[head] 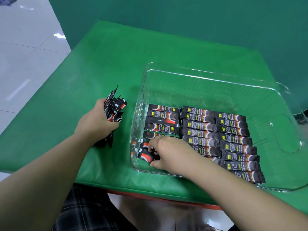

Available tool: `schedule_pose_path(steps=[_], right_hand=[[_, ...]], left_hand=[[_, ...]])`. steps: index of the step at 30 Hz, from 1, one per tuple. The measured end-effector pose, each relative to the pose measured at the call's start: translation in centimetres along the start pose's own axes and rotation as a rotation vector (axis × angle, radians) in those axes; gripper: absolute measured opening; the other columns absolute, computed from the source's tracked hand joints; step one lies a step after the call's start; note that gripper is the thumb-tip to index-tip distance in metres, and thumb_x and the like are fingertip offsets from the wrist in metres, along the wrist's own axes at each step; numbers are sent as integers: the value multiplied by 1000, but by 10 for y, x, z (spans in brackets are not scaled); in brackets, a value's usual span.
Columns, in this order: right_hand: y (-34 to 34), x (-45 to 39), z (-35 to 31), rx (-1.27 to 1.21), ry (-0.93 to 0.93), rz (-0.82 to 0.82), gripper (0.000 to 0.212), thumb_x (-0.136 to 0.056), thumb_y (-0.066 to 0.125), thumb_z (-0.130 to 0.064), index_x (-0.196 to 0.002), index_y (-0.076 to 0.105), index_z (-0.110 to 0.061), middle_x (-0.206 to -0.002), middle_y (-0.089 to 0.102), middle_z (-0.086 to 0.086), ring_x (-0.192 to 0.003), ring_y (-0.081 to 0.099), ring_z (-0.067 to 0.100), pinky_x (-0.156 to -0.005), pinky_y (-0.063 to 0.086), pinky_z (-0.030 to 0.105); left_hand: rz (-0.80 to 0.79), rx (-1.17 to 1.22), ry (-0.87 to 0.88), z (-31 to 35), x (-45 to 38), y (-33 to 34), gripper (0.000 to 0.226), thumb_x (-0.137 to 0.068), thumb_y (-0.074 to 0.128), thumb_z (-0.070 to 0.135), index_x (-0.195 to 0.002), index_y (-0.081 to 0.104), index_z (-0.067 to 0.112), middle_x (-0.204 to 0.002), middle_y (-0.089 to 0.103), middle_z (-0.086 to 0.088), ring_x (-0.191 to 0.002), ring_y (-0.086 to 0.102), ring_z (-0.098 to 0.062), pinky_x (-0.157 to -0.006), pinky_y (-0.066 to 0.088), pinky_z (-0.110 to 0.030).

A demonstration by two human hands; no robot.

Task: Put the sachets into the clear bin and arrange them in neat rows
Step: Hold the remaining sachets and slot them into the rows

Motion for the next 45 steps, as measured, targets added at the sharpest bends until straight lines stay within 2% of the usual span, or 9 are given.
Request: schedule_pose_path(steps=[4,7,12,16,26,32,37,40,45], right_hand=[[-1,0,-1,18,-10,31,36,-88,60,-34,-113,50,-12,-113,56,6,-94,58,27,-70,49,34],[0,0,0,-21,-5,10,34,-88,61,-35,-112,51,-13,-112,56,6,-97,57,27,-73,49,34],[4,1,2,-198,10,-83,12,-87,62,-22,-98,59,-17,-98,64,1,-87,58,21,-76,50,35],[7,2,-1,-250,-12,-134,8,-88,63,-20,-96,63,-18,-93,68,-2,-84,58,15,-76,50,31],[-11,10,29,-237,80,-25,10,-84,68,-23,-91,60,-23,-83,59,-11,-78,56,10,-73,49,29],[-8,16,29,-163,20,-60,14,-86,66,-27,-98,61,-23,-94,61,-8,-81,51,9,-71,44,27],[4,11,21,-81,-32,-107,13,-87,64,-28,-98,61,-21,-94,64,-4,-82,54,14,-65,42,27],[-12,12,25,-83,-25,-5,11,-89,61,-29,-99,62,-24,-99,61,-8,-84,52,10,-71,43,26],[-28,6,37,65,39,122,25,-95,51,-30,-118,58,-22,-114,52,-3,-101,58,21,-73,47,31]], left_hand=[[-2,-8,-4,0,0,0,76,-71,75,38,-130,27,36,-97,64,8,-77,64,-23,-74,54,-38],[-1,-13,-3,0,0,0,76,-72,74,38,-131,27,37,-98,64,8,-78,64,-23,-74,54,-38],[8,-21,2,2,1,-1,75,-72,74,40,-131,28,36,-98,62,8,-82,63,-25,-75,52,-37],[4,-24,-2,0,-1,0,77,-72,74,40,-132,27,36,-99,62,9,-80,63,-24,-75,54,-39],[4,-22,-8,-1,-1,0,78,-71,76,42,-131,27,37,-98,62,9,-80,64,-24,-74,54,-39],[5,-29,-3,1,-1,0,76,-71,75,41,-131,28,35,-97,63,9,-79,63,-25,-73,53,-38],[5,-24,-2,1,0,0,77,-73,75,40,-132,27,34,-97,61,9,-79,62,-24,-73,52,-37],[5,-24,-3,0,-1,0,76,-72,75,41,-131,27,36,-97,61,9,-80,62,-25,-74,53,-37],[-6,-20,-5,-1,-1,1,77,-72,74,40,-131,25,36,-98,62,7,-79,63,-25,-74,54,-39]])
Point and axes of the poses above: each hand's wrist, its own x-axis away from the middle knuckle, its own y-axis out of the palm, z = x × y, the point moved 7 cm from there along -x, towards the middle knuckle
